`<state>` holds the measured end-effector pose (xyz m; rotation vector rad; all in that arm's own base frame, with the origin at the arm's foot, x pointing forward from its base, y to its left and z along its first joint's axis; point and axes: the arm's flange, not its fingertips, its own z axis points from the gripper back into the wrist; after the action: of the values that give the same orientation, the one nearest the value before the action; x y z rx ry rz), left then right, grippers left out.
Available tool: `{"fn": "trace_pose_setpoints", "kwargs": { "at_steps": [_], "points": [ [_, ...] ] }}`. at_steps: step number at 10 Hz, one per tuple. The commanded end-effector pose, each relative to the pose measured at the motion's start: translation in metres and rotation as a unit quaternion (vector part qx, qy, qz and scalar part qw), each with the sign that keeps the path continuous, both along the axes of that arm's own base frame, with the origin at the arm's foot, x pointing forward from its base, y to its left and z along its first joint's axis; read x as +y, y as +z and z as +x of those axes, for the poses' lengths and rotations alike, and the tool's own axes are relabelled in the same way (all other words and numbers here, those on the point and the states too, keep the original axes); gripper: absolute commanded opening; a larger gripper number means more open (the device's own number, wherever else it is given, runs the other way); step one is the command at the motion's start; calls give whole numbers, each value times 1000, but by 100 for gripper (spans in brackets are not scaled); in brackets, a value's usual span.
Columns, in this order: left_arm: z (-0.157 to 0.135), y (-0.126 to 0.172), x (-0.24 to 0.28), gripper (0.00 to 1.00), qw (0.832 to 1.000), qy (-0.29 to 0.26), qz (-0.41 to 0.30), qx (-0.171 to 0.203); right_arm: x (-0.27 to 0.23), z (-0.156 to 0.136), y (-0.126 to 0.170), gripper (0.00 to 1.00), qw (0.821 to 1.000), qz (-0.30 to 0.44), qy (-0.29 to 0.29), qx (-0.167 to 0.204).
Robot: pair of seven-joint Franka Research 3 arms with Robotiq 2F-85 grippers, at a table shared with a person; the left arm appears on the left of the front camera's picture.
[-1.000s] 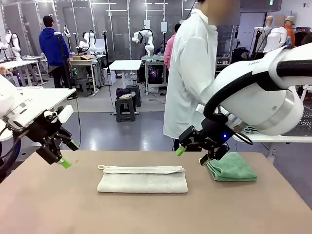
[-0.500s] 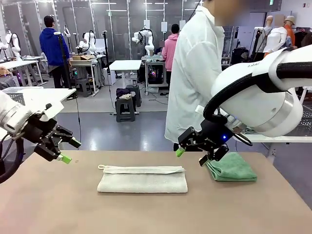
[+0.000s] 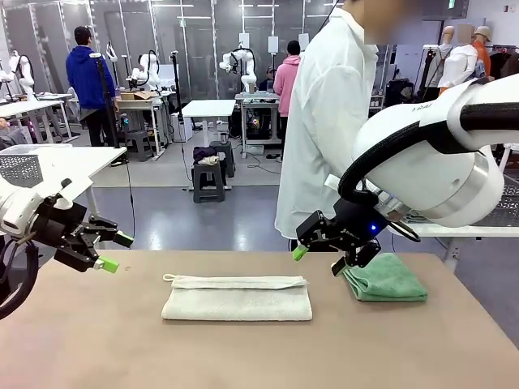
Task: Fold the towels and place them in the basket.
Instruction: When a person lays out a Towel with hook on the table, fold it in half twice.
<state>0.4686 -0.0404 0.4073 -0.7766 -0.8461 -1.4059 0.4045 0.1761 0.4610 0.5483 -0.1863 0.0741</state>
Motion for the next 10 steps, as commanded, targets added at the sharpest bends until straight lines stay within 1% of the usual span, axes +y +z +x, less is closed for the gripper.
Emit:
{"fn": "trace_pose_setpoints", "kwargs": {
  "at_steps": [1, 3, 4, 5, 6, 8, 10],
  "points": [
    [0, 4, 2, 100, 1000, -1, 6, -6, 10, 5, -6, 100, 999, -29, -12, 4],
    [0, 4, 2, 100, 1000, -1, 6, -6, 21, 25, -26, 100, 997, -50, -59, 6],
    [0, 4, 2, 100, 1000, -1, 6, -6, 25, 35, -37, 100, 997, -53, -61, 9],
    [0, 4, 2, 100, 1000, -1, 6, -6, 29, 46, -51, 100, 995, -61, -77, 13],
    [0, 4, 2, 100, 1000, -1, 6, -6, 33, 54, -63, 100, 992, -78, -97, 6],
    [0, 4, 2, 100, 1000, -1, 6, -6, 42, 65, -88, 100, 989, -103, -107, -12],
    [0, 4, 2, 100, 1000, -1, 6, -6, 47, 79, -109, 100, 986, -121, -112, 0]
  ]
}}
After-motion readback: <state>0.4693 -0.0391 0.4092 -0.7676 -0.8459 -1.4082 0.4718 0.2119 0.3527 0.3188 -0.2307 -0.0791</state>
